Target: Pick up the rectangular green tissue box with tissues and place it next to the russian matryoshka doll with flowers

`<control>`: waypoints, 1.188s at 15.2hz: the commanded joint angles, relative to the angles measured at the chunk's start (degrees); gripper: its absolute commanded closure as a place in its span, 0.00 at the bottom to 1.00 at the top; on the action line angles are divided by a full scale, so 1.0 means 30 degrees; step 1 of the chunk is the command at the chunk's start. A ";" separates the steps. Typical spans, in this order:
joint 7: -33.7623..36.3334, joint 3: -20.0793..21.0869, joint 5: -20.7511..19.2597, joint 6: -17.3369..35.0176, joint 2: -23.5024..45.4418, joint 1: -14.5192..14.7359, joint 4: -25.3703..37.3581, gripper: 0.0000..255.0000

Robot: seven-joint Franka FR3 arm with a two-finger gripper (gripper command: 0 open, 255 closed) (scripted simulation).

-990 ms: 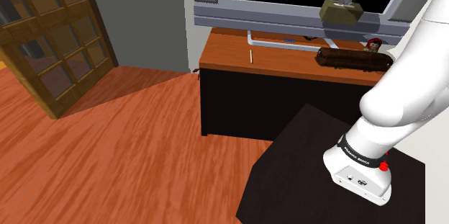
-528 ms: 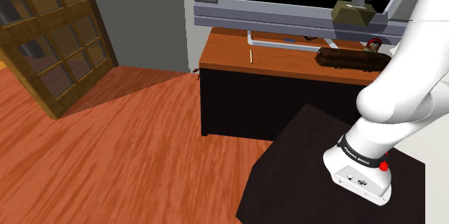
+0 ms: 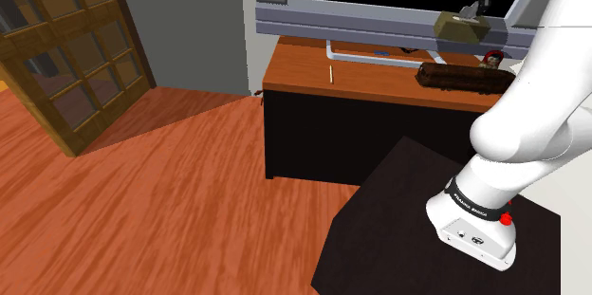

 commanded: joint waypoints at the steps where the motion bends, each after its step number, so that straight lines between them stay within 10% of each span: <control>1: 0.0142 -0.0009 -0.0059 0.0477 0.0052 0.0032 -0.0433 1.00; 18: 0.1029 0.0090 -0.0059 0.4301 0.1370 -0.0071 -0.3182 1.00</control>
